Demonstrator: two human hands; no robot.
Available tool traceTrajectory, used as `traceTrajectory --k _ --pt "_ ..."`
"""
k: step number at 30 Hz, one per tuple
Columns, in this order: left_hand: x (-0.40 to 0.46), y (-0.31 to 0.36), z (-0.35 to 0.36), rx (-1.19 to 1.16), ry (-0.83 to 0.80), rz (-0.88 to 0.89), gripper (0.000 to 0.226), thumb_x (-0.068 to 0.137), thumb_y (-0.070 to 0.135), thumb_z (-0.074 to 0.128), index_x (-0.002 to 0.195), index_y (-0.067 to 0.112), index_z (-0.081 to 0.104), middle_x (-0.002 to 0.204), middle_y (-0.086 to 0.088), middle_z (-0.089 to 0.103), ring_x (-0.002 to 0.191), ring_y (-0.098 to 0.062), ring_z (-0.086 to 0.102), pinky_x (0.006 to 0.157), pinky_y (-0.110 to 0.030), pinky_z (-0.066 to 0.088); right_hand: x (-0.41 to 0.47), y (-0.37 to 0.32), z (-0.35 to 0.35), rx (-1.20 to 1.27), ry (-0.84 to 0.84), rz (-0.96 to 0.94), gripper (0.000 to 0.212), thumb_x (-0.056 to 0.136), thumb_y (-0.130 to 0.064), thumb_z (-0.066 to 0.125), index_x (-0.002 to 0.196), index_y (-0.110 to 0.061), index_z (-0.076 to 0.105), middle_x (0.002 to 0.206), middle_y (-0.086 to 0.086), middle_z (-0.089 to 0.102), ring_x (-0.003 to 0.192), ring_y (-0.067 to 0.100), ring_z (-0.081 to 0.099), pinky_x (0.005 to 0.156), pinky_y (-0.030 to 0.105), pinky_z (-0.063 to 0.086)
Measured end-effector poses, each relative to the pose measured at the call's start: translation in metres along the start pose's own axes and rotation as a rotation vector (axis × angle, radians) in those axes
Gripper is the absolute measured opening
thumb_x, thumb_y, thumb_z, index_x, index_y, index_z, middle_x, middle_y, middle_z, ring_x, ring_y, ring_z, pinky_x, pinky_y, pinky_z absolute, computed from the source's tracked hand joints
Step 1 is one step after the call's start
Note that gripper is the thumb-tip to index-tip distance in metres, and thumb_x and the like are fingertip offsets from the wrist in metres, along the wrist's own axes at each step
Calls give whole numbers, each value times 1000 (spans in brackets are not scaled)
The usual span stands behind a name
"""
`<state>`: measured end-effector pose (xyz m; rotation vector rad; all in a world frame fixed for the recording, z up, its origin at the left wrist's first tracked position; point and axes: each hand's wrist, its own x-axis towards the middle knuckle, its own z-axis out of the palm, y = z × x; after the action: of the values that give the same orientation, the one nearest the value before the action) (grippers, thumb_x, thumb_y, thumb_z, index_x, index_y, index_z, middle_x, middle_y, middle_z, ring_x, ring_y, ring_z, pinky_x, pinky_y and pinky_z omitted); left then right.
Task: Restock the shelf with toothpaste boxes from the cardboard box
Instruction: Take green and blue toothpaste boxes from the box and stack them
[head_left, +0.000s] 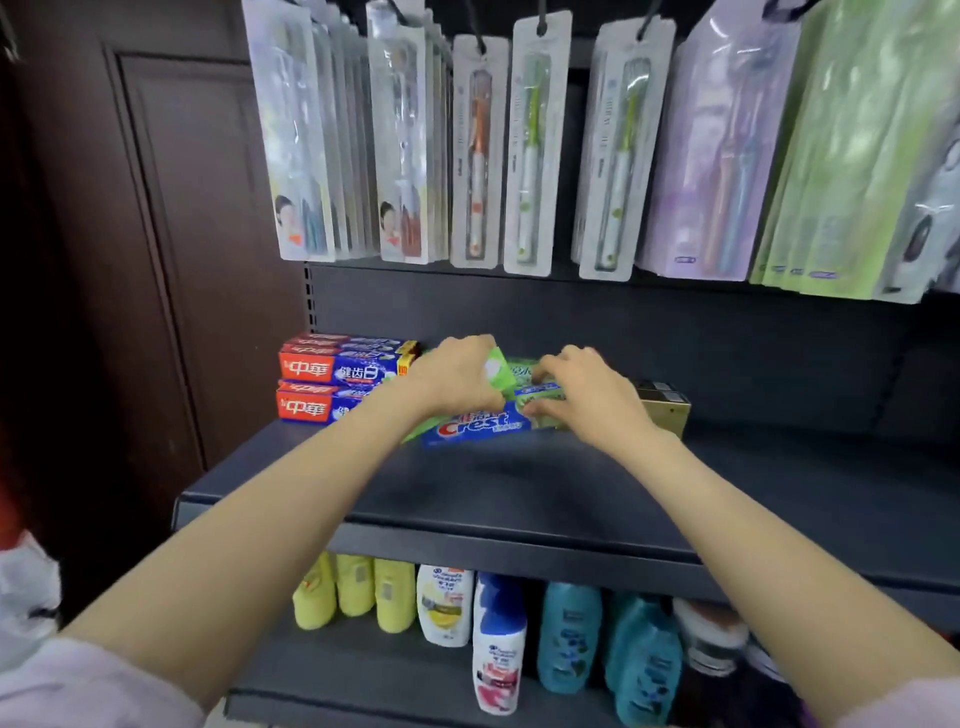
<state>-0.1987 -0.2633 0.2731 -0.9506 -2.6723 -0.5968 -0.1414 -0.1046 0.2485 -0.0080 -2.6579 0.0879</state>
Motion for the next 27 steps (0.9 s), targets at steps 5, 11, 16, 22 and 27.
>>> traceTrajectory --k 5,11,16,22,27 --pt "15 -37 -5 -229 110 -84 32 74 18 68 97 2 53 88 -12 60 83 -28 51 67 -32 40 34 -3 32 -40 130 164 41 87 -41 60 118 -14 55 118 6 51 112 25 43 90 35 38" --pt "33 -66 -5 -325 120 -127 21 75 22 70 83 7 56 71 -1 56 75 -22 52 55 -29 38 76 -7 62 -27 54 141 39 91 -35 57 125 -16 55 122 8 50 114 26 42 97 34 34" --pt "45 -73 0 -386 141 -109 17 75 22 71 80 8 62 74 -2 61 76 -22 54 54 -25 38 90 -12 105 -56 -8 161 40 90 -35 58 127 -21 55 128 6 49 125 25 39 112 36 21" --pt "52 -81 3 -538 196 -140 18 75 23 72 76 7 63 71 -2 62 70 -17 55 57 -20 40 89 -5 122 38 -92 179 32 91 -30 58 119 -16 60 125 6 49 125 21 39 101 33 35" --pt "69 -78 11 -836 235 -271 23 66 35 77 71 19 62 71 0 62 75 -21 58 74 -33 50 82 -39 85 1040 -257 248 23 98 -31 46 94 -18 64 98 1 65 97 17 59 82 20 43"
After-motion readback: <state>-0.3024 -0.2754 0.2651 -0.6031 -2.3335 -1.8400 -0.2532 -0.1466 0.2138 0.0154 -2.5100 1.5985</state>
